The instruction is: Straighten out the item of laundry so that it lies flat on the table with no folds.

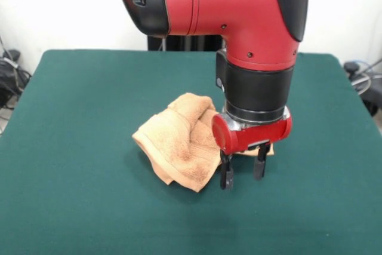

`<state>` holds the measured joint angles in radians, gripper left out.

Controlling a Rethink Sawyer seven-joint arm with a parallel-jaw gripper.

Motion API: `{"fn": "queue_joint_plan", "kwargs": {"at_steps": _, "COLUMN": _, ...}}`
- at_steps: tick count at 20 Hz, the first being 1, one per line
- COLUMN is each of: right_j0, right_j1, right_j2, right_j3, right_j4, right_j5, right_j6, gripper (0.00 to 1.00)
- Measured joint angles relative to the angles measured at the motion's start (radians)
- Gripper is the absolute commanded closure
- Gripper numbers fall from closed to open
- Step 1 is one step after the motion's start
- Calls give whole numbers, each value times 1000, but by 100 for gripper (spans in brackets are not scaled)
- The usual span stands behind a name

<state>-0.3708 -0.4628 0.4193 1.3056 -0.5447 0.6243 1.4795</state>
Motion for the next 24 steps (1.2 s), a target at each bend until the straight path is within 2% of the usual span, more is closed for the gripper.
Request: {"fn": "queue_joint_plan", "kwargs": {"at_steps": 24, "right_j0": 0, "right_j1": 0, "right_j2": 0, "right_j3": 58, "right_j4": -13, "right_j5": -7, "right_j6": 0, "gripper": 0}}
